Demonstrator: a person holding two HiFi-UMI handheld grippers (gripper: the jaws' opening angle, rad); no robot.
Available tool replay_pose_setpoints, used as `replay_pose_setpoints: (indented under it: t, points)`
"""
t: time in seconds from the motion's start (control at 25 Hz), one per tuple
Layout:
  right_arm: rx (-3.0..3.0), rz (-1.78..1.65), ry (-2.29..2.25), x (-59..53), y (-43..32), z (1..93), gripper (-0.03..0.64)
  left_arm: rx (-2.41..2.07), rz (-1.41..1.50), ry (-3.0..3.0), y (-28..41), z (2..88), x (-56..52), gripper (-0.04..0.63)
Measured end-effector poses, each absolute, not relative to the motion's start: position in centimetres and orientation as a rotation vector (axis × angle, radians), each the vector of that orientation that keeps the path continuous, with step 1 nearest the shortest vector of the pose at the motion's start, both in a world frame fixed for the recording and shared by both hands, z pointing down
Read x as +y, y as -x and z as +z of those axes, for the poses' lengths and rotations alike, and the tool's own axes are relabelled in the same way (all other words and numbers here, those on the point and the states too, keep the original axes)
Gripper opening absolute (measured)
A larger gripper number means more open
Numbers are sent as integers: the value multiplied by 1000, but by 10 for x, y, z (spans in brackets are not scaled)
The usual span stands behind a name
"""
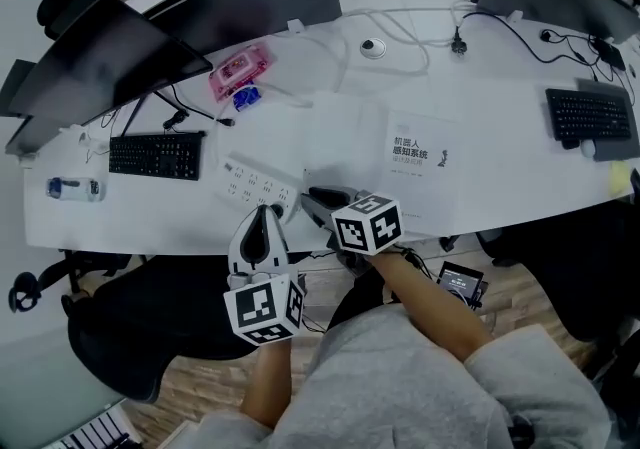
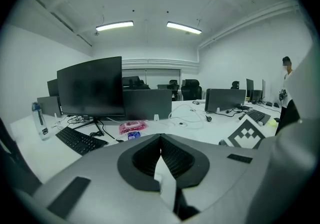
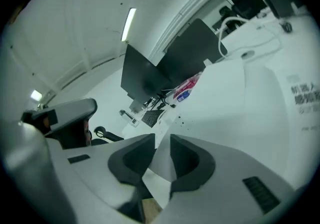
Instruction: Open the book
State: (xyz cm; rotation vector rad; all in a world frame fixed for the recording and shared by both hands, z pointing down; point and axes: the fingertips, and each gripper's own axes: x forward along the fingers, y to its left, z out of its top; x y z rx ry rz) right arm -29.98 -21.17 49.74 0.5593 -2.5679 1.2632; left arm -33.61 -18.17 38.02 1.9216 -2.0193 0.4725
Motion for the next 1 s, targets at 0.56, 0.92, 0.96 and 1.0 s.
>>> replay_pose_setpoints:
  t: [0.56,0.92,0.96,1.0]
  points:
    - [-2389,1259,-590,-187,263,548,140,-1945,469,-2023,314,377,-197,9]
    - [-2582,950,-790,-227,166,461,138,-1850,434,-2162,253,367,-209,9]
    - [-2603,921,-823,-230,151,447,137,-1836,433,-2179,245,366,-210,9]
    - [-2620,888,-859,-233,134,433,137,-1821,433,-2199,237,365,-210,9]
